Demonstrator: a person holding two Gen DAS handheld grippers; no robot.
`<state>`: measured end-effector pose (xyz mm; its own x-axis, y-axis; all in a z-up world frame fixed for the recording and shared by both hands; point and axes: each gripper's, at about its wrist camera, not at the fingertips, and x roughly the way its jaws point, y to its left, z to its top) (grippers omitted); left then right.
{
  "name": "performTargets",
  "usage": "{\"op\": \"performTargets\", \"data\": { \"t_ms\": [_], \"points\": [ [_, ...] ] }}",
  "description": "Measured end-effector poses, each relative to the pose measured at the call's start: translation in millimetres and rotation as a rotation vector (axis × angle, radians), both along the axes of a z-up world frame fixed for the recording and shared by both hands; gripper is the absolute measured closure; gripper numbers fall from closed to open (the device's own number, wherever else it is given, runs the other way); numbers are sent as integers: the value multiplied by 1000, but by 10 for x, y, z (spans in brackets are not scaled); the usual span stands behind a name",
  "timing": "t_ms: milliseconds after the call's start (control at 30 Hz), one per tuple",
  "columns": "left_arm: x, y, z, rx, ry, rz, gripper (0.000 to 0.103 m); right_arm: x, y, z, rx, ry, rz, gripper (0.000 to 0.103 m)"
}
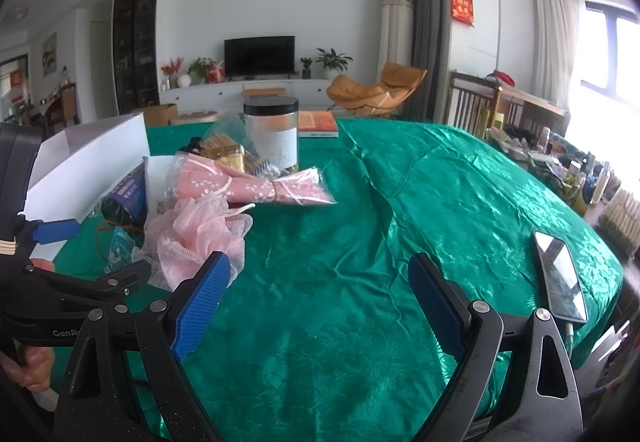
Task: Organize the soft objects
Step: 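Move both grippers open toward the pile of items on the green cloth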
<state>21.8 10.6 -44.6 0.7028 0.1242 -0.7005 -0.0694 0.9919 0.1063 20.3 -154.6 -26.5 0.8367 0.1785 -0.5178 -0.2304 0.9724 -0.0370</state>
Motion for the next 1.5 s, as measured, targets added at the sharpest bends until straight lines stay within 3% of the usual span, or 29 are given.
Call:
{"op": "performTargets", "data": {
  "t_ms": [333, 667, 1500],
  "points": [
    [11, 13, -41, 5, 22, 2, 0, -4, 0, -19, -3, 4, 5, 11],
    [53, 231, -213, -75, 98, 18, 0, 6, 5, -29, -6, 13, 11, 11],
    [65, 178, -339, -25, 147, 13, 0, 12, 33, -35, -14, 23, 18, 11]
  ]
}}
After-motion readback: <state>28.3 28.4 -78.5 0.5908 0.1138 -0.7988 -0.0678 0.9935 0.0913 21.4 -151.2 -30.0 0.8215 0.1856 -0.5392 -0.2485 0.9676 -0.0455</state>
